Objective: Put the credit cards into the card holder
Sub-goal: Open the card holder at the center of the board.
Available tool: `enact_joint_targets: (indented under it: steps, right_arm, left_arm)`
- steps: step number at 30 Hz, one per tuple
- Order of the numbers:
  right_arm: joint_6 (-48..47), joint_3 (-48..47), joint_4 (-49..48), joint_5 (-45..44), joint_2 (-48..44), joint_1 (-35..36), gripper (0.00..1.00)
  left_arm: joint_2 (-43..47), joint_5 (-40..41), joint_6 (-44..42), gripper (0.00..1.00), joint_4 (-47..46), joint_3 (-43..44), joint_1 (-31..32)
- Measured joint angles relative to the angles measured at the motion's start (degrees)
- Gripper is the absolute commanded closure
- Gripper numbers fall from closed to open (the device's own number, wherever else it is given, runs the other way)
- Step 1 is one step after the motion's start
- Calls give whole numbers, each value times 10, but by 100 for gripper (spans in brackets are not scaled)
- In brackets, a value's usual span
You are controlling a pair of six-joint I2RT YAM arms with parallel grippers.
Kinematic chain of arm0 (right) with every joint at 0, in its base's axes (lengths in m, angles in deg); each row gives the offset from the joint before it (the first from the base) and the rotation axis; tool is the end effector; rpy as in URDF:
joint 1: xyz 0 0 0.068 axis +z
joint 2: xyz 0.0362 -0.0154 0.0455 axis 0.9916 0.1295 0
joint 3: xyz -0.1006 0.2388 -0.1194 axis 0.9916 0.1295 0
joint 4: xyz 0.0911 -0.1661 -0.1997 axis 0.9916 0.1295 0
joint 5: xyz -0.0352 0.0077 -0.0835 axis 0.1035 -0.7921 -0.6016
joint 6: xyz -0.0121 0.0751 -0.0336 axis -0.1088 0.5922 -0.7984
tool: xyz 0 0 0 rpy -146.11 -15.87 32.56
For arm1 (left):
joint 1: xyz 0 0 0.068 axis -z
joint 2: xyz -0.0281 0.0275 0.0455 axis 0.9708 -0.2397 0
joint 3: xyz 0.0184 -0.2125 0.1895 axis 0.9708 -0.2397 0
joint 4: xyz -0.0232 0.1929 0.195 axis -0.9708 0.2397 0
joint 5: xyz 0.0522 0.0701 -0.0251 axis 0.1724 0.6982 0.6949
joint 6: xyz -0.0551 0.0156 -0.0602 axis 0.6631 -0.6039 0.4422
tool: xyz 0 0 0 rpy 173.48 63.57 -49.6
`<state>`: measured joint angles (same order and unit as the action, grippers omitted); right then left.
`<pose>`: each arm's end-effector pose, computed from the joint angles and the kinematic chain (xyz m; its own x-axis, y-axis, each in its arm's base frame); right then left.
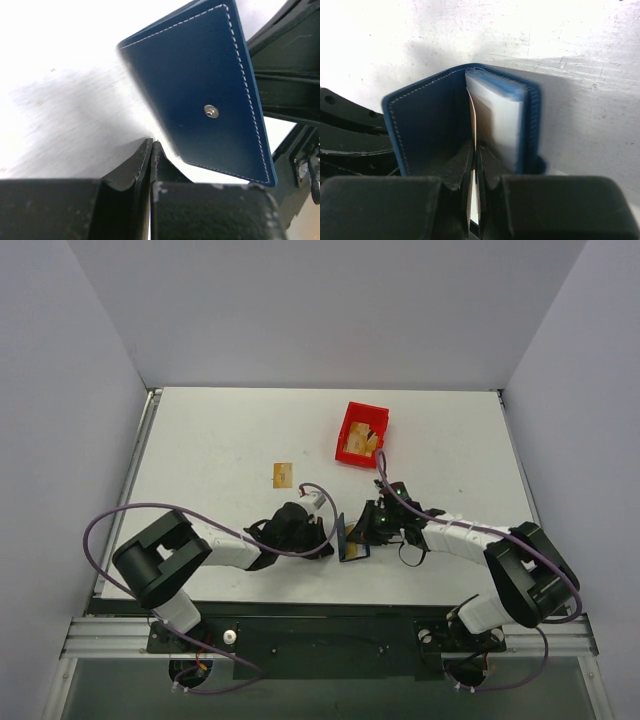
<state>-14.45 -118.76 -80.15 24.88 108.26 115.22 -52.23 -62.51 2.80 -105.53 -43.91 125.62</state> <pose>0.2441 0.1903 0.1405 -0.8954 0.2142 -0.3903 -0.1683 0.6489 0.7421 0.2091 -0.2651 0.1010 -0.8295 0.0226 -0.5581 0.4140 0.6954 -0.5873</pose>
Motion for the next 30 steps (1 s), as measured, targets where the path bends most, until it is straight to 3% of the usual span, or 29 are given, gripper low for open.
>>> enact_joint_targets:
  steps: [9,14,22,30]
  right_arm:
    - [-4,-24,2,-12,24,17,100]
    - [-10,-39,18,-32,29,31,100]
    - [-12,-49,23,-43,38,39,100]
    - [-12,-49,23,-47,38,41,100]
  left_arm:
    - [137,113,-7,100,210,-12,-2]
    - [225,130,-33,100,278,20,-4]
    - [221,70,-72,100,227,129,-4]
    - [128,22,-73,100,192,118,-4]
